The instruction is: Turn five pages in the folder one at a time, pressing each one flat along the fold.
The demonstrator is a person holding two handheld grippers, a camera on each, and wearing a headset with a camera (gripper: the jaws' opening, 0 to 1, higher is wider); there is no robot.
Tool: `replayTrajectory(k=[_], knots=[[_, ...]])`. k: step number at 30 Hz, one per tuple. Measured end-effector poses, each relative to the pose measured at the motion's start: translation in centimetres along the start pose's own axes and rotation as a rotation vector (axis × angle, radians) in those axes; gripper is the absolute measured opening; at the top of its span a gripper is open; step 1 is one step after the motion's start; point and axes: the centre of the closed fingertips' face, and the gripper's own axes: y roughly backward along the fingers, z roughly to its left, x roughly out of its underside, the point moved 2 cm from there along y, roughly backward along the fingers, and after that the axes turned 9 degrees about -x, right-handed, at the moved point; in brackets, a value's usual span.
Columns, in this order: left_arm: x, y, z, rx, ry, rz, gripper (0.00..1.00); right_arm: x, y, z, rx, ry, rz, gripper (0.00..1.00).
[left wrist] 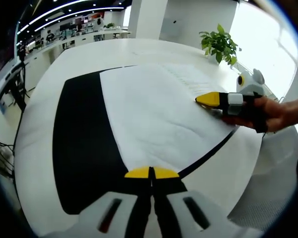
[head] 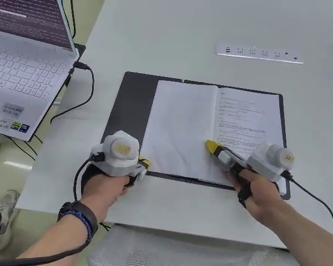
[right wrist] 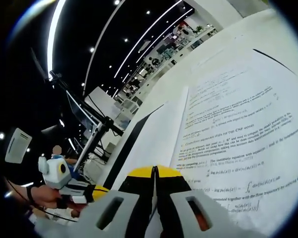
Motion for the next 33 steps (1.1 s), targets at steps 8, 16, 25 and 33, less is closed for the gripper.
replayTrajectory(k=[8,16,25,33], knots=[[0.0,0.0,0.0,-0.002,-0.001,-0.005,0.0,1.6,1.2,0.3,-0.007,0.014,0.035,0.0],[0.0,0.1,0.0,-0.003,-0.001,-0.011,0.0,3.4,2.6,0.8,-0.012,0.02,0.062,0.0],[0.0,0.1,-0.1,0.007,-0.012,-0.012,0.0,4.9,3.8,1.7,-0.02,0.039,0.111,0.0],[0.1,0.2,-0.1,0.006,-0.023,-0.019,0.0,5.1,4.0,1.8,-0.01,0.032,0.127,0.0]])
